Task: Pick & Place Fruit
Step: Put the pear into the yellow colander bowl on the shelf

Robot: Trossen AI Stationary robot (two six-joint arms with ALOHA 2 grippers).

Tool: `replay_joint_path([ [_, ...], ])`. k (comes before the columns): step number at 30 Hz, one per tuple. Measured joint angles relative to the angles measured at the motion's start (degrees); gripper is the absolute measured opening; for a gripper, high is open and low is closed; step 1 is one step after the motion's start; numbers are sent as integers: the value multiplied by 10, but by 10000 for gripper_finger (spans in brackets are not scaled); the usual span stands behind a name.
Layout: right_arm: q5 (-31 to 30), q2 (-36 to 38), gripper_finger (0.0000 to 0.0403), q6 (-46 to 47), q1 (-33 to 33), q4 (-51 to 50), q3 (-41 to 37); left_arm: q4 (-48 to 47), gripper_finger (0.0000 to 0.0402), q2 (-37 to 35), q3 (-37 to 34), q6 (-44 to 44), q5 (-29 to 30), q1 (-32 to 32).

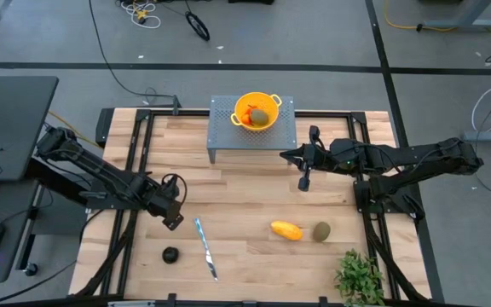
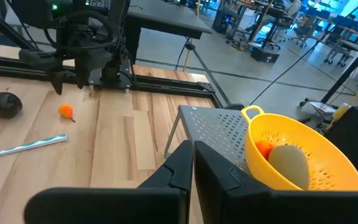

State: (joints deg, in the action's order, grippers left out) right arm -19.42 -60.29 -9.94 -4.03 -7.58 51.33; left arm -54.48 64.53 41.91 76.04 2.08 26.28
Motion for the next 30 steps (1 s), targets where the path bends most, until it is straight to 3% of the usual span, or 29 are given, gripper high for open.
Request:
replay_joint_path([
  [30, 0, 0, 22, 0, 21, 0, 0, 50, 277, 177, 0, -181, -33, 0],
])
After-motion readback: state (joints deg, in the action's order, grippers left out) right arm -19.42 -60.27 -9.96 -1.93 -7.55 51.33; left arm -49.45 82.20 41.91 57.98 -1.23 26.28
